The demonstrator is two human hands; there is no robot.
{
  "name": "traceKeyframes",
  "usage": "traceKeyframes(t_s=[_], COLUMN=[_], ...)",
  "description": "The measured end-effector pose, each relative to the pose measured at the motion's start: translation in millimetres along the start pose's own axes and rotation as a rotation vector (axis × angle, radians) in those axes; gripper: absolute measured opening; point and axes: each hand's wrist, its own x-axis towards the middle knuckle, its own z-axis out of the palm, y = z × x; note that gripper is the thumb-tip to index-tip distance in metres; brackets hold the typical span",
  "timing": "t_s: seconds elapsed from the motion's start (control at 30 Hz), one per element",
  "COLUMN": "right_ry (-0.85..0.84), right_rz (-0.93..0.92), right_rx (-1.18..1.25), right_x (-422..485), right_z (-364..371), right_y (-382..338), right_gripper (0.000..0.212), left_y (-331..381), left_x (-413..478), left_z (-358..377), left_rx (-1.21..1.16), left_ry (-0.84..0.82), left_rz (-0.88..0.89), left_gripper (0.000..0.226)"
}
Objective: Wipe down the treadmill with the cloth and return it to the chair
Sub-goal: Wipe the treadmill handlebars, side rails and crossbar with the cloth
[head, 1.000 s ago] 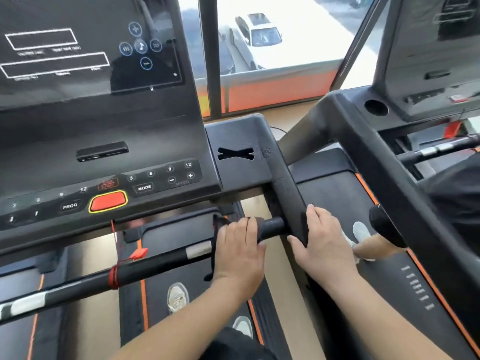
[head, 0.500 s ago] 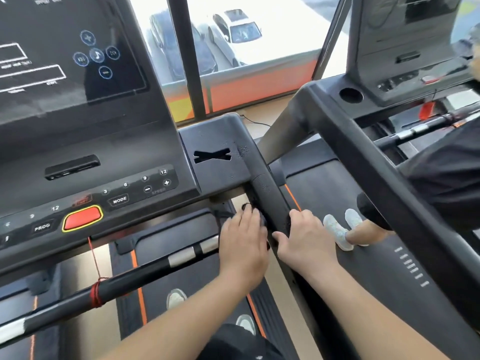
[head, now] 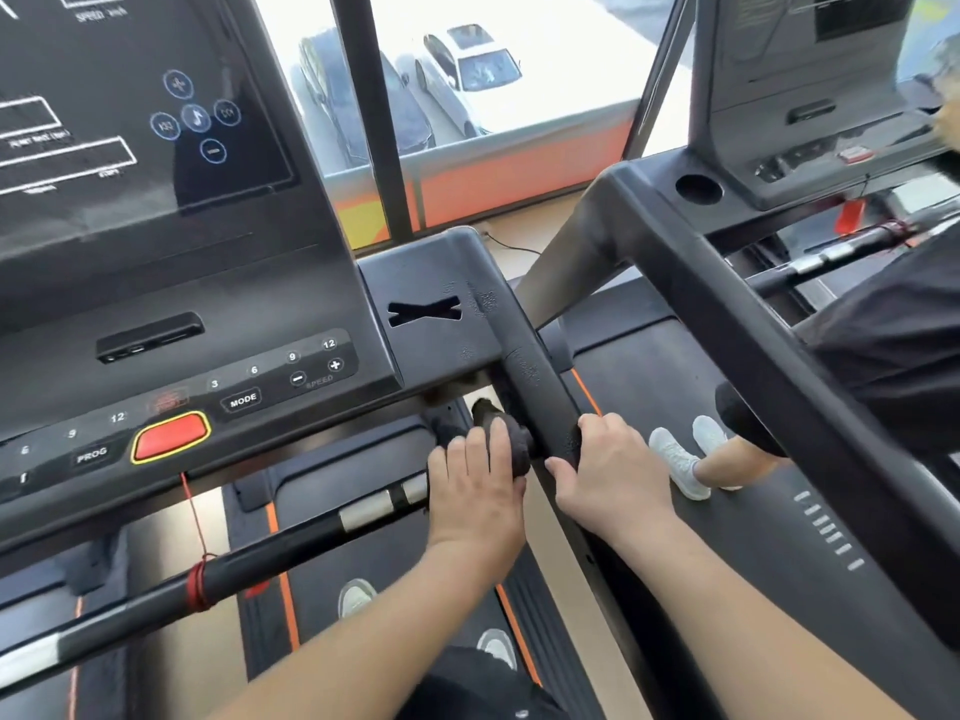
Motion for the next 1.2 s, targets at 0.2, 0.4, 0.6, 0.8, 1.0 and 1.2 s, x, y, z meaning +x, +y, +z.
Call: traceKeyframes(t_s=[0.2,0.4,0.6,0.8,1.0,1.2], right_ry=[-0.018,-0.005,0.000,0.026,0.171,0.064], right_rz=[-0.006,0.002,0.014,-0.003,-0.453,-0.553], right_rx=[-0.017,-0.046,-0.055,-0.045,0.072,0.032], right_x=[0,2,0,-1,-5,-1], right_z=[1,3,5,4,29,47], right_y=[-1,-3,0,2,-28,-55], right_gripper=[0.040,0.041,0.044,0.053,0.066,0.042], left_y=[-39,12,-25,-29,-99,-199], left_x=[54,1,46,32,-12,-91], left_z=[-31,-6,-21,-18,13,23], left_rx=[-0.102,-0.163,-0.141,-0.163,0.053,0.047], left_ry=[-0.166,0.048,-0.121,-0.013,0.320,0.343], left_rz=[0.309,-0.050,0.171,0.105,0.320,0.062], left_gripper=[0.030,0.052,0.051,0.046,0.048,0.052])
